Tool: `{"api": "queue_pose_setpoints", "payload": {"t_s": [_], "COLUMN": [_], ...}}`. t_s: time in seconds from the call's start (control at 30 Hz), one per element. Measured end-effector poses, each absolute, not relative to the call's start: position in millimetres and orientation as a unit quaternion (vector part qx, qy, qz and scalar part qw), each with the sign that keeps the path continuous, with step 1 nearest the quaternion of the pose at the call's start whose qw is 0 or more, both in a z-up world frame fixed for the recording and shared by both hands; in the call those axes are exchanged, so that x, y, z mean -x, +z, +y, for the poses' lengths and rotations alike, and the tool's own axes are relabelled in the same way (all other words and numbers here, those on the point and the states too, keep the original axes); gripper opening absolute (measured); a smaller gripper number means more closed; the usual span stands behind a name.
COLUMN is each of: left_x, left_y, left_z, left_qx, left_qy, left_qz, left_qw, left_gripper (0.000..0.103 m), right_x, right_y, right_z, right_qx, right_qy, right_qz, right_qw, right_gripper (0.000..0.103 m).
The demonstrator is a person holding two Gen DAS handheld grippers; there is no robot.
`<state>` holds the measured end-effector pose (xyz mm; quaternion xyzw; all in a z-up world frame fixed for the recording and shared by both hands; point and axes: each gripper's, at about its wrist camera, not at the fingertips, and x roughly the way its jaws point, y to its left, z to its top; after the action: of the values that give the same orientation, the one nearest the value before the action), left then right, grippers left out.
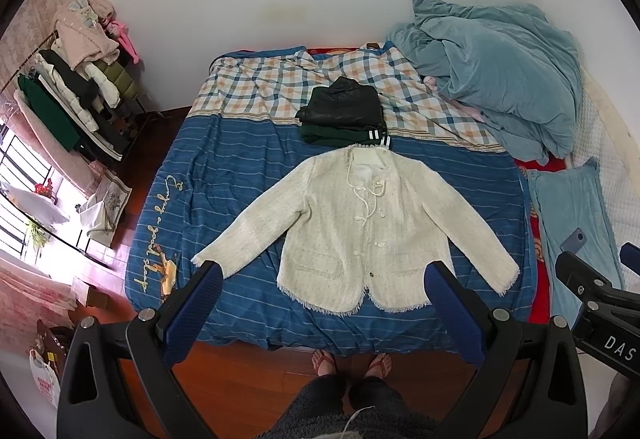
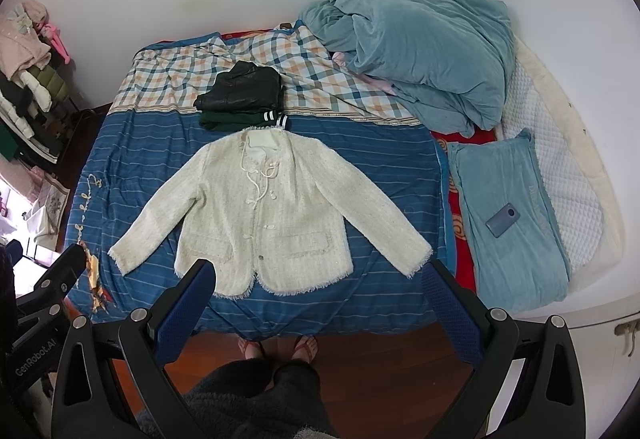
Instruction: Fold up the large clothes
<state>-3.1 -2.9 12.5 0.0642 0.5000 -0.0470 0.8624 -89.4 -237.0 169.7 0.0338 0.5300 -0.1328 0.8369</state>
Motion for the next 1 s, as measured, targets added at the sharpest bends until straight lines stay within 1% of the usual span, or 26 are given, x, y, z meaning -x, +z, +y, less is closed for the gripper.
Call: {"api": "queue_pose_setpoints", "payload": {"t_s": [0.83,1.0], "left_x": [-1.2,-11.2], "left_y": [11.1,6.7], "left_z": [-6.7,-7.1], "left_qx": [-0.063,-0.064], "left_qy": [-0.051,-0.054], "left_qz": [0.501,0.502], "left_qw": [0.862,0.861], "left_gripper": [0.103,0.103], "right_x": [89.6,84.8], "right_y": [169.1,159.5], "right_z": [-236.5,-234.7], "right_qx": [-0.033,-0.043], "right_qy": [-0.134,-0.136], "right_qz": [0.532,0.534], "right_qw": [0.836,0.833], "right_gripper": [0.103,0.103]}}
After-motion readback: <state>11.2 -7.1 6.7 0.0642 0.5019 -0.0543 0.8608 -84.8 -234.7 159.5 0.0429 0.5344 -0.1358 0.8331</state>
